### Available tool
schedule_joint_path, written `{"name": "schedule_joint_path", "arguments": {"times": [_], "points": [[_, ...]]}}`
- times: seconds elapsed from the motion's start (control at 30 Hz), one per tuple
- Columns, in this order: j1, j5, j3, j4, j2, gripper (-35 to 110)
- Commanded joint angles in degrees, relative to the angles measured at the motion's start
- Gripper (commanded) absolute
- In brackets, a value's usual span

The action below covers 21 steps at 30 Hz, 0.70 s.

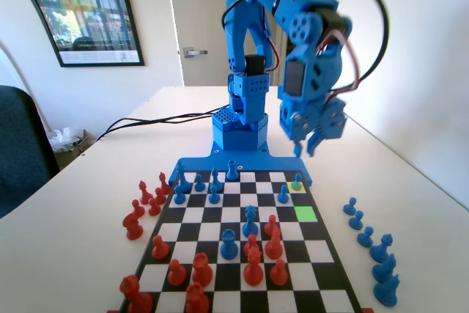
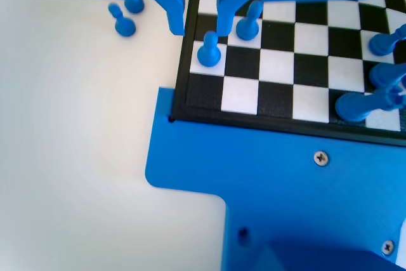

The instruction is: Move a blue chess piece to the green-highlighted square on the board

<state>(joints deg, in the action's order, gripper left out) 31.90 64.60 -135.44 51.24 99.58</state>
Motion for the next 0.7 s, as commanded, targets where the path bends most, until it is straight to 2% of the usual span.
{"name": "schedule_joint_path", "arguments": {"times": [0.0,0.67], "points": [[0.5,0.8,-0.2,-1.8,-1.1,8],[-1.4,1.4,2.6,-4.0,-6.5,10]]}}
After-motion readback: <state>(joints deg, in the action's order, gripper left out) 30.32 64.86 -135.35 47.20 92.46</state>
